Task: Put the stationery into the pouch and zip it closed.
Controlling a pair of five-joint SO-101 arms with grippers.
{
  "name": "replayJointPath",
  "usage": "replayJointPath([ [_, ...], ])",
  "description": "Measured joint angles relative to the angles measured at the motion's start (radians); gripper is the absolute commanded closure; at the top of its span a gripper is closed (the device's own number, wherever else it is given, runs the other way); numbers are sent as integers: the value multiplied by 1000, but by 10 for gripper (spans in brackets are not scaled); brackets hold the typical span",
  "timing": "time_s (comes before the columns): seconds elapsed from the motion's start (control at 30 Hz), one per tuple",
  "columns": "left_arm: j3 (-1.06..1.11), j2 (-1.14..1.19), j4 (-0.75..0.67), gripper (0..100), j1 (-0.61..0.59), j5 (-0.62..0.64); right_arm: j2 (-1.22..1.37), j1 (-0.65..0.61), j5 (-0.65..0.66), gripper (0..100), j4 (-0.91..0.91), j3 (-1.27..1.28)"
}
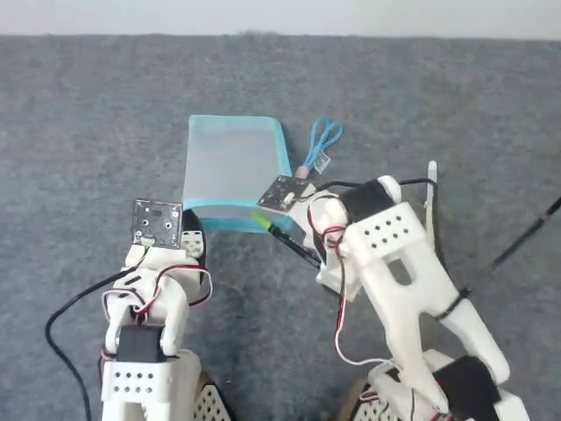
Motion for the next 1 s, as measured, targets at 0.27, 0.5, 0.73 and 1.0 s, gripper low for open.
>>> replayJointPath([
  [0.27,0,0,0,988,38,0,135,-5,-144,991,-17,-230],
  [0.5,0,0,0,988,152,-9,416,-78,-204,990,-15,-516],
  [0.73,0,0,0,988,245,-14,560,-112,-258,913,52,-730],
  [1.0,0,0,0,988,252,-15,522,-245,-258,767,54,-753],
])
